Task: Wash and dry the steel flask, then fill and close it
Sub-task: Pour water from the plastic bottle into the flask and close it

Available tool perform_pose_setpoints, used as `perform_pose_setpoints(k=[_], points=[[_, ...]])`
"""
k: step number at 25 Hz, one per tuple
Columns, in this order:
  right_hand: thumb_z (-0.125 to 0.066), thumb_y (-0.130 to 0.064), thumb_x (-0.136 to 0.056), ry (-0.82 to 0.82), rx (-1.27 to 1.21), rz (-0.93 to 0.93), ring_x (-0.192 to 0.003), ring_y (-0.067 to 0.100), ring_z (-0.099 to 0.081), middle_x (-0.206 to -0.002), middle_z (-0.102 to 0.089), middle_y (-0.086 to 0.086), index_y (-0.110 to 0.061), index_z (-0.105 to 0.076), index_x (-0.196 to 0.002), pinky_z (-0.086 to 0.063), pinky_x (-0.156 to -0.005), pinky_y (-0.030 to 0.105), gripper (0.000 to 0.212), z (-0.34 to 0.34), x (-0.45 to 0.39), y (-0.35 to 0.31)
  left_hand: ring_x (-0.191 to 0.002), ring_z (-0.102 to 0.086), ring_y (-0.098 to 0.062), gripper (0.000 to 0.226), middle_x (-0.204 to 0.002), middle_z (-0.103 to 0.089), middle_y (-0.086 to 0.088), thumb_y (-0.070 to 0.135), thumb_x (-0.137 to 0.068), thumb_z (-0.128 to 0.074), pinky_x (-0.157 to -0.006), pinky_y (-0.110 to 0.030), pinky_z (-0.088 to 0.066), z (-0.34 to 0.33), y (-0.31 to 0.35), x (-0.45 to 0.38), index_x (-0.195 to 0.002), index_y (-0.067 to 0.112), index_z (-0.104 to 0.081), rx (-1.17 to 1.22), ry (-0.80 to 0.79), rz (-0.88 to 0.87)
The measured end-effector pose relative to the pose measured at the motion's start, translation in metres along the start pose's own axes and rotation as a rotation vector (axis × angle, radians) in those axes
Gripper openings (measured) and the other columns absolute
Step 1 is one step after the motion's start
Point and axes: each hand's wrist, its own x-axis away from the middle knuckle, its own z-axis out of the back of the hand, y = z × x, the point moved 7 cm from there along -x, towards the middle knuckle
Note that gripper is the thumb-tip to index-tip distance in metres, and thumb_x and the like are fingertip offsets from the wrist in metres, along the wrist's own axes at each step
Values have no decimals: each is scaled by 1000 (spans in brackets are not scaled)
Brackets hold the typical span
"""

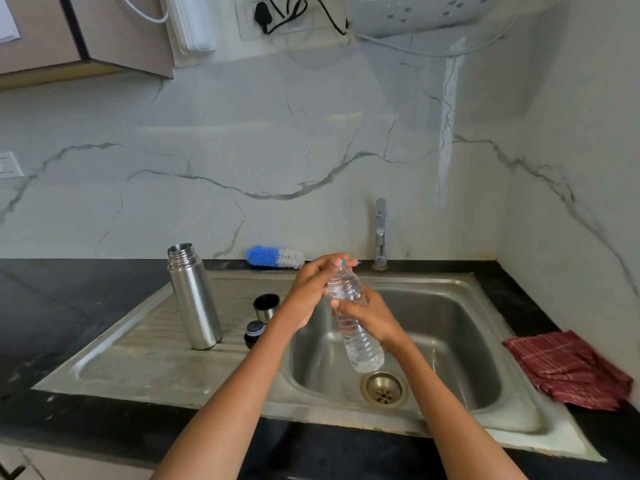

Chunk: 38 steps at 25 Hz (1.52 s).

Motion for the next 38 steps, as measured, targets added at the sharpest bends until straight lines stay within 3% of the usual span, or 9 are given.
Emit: perform_pose_setpoints(k=[4,7,13,16,19,24,28,31,38], points=[[-74,-75,-68,282,485,-28,-96,18,-72,-102,-75,-8,-35,-55,-123,-57,-86,44,70,18,1,7,-100,-75,-19,30,-106,-79,-5,22,-97,-69,-86,-34,-59,-5,-6,-4,-117,2,-61,-97,216,18],[-68,-77,-74,341,662,-12,-98,26,-70,-104,-73,-4,-31,-50,-128,-55,-81,40,73,20,7,5,-95,-76,-20,30,-99,-80,-6,26,-90,-78,-81,-31,-60,-9,-16,-6,-107,9,-59,-46,298,66],[-66,-79,-73,368,637,-30,-99,29,-70,-105,-73,-1,-29,-49,-126,-55,-80,41,74,22,10,12,-107,-71,-11,26,-115,-76,1,22,-100,-61,-91,-27,-57,-16,-16,-6,-124,25,-68,-175,152,28],[-65,-79,-71,388,631,-22,-98,27,-70,-103,-73,-4,-32,-49,-124,-55,-81,42,73,22,10,12,-110,-69,-12,35,-120,-75,3,14,-103,-46,-90,-25,-55,-11,-15,-6,-131,19,-67,-154,112,35],[-65,-79,-72,408,621,-39,-102,28,-69,-108,-73,-3,-32,-47,-128,-54,-85,43,76,23,11,13,-110,-68,-7,28,-118,-75,4,17,-104,-56,-96,-23,-53,-8,-9,-7,-128,18,-69,-255,102,-22],[-66,-75,-77,412,687,-20,-106,30,-68,-116,-72,-1,-31,-44,-132,-52,-85,41,74,23,15,9,-98,-70,-2,14,-105,-76,5,18,-96,-70,-87,-17,-51,-3,-2,-11,-108,22,-77,-298,178,-71],[-66,-75,-76,405,745,-7,-109,32,-67,-121,-71,0,-32,-44,-134,-53,-85,41,75,22,17,8,-75,-65,7,14,-98,-75,8,17,-96,-70,-72,-13,-47,6,1,-9,-109,16,-75,-142,280,0],[-67,-75,-76,400,739,4,-109,32,-67,-120,-71,1,-31,-45,-133,-52,-85,41,75,21,18,8,-69,-54,-4,19,-97,-73,7,11,-91,-73,-65,-20,-43,31,-7,3,-110,17,-76,33,337,105],[-66,-79,-72,291,658,8,-105,29,-68,-114,-72,-1,-32,-46,-131,-54,-87,42,78,-11,20,12,-86,-68,-12,29,-113,-76,-7,7,-100,-58,-85,-27,-52,92,-39,80,-123,22,-67,150,435,152]])
